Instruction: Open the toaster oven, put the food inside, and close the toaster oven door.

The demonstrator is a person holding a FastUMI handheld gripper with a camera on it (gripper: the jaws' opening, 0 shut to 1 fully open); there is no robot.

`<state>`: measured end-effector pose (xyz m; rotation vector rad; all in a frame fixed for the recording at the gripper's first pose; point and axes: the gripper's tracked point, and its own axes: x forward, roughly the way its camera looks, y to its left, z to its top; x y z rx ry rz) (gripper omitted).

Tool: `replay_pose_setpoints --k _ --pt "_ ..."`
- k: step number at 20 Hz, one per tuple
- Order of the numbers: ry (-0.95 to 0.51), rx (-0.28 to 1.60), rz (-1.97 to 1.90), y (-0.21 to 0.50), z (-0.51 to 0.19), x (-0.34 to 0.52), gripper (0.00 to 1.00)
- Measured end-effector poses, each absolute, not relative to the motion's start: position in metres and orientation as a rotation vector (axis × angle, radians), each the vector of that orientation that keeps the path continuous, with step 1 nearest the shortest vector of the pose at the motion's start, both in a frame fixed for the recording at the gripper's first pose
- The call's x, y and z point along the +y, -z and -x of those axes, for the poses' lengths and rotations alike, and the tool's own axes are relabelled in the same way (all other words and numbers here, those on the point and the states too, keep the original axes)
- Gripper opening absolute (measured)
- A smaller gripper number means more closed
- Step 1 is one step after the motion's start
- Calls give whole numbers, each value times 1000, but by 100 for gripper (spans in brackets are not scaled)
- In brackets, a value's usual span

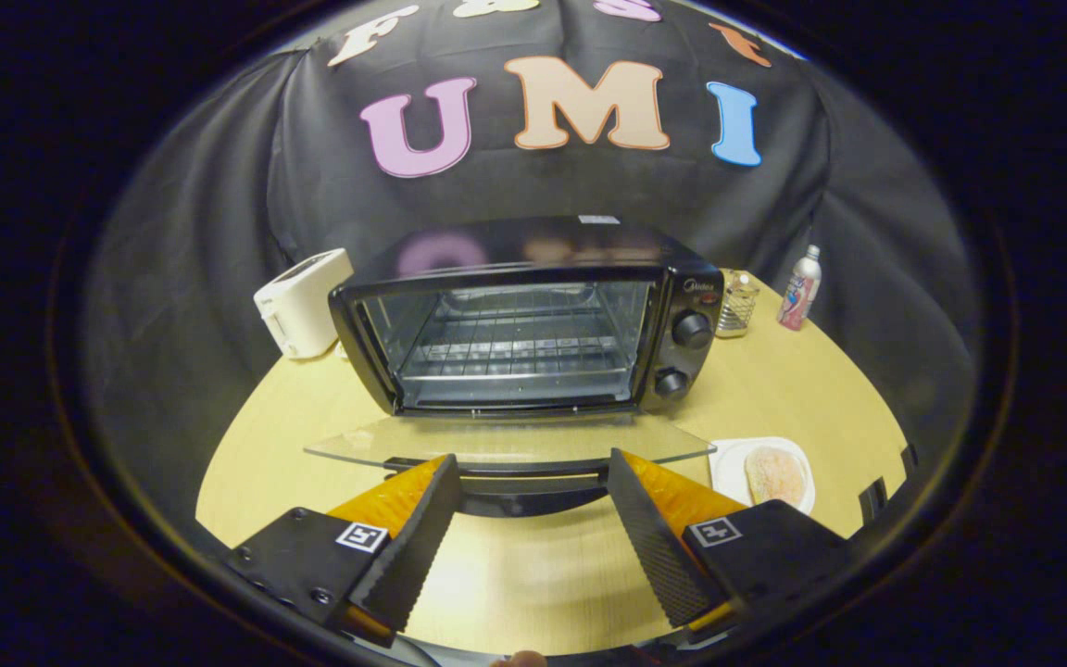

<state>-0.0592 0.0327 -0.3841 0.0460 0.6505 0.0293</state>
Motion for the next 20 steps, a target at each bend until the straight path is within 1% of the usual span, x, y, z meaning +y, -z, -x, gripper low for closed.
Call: replay_pose_setpoints --k 6,11,13,16,20 --pt "-27 754 -49 428 83 32 100" --pt "-66 865 49 476 96 36 100" --pt "-55 831 28 474 94 36 100" --pt "-23 838 -50 477 98 36 100" --pt "-27 839 -45 477 98 36 100"
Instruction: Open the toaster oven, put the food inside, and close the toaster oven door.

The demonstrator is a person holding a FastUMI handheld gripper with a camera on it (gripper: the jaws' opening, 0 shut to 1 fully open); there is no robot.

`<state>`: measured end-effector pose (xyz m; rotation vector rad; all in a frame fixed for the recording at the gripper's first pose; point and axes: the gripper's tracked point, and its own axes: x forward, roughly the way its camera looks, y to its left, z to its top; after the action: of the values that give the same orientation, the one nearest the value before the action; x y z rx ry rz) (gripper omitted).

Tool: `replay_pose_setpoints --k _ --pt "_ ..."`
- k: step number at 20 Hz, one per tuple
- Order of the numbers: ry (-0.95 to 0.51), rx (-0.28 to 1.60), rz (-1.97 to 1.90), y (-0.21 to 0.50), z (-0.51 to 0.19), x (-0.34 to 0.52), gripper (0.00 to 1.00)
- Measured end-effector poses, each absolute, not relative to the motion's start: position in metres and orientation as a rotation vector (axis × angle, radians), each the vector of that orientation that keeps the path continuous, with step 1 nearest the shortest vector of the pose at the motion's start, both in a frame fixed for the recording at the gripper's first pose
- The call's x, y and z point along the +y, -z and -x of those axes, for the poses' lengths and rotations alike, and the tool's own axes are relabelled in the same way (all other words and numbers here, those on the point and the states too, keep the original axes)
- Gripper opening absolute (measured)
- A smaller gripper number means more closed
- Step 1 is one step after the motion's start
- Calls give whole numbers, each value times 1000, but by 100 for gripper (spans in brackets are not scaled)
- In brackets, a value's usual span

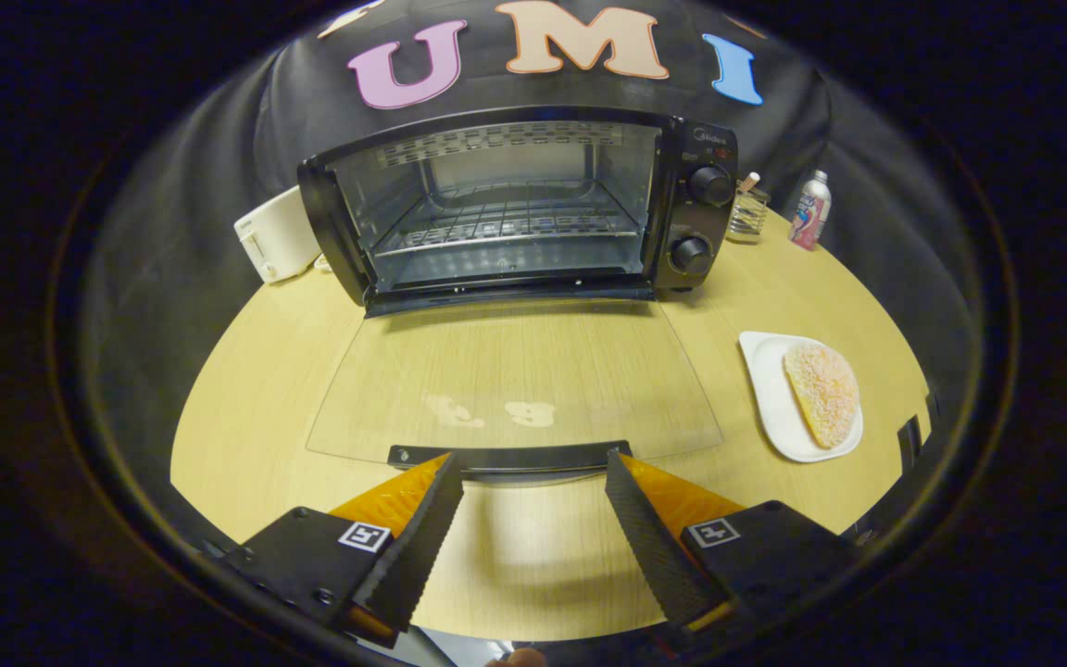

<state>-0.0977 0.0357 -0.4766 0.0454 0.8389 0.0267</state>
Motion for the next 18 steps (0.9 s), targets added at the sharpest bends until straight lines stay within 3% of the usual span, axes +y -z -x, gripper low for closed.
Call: replay_pose_setpoints --k 7,18 --pt "77 814 -14 445 101 -4 100" --pt "412 870 67 449 74 -165 100"
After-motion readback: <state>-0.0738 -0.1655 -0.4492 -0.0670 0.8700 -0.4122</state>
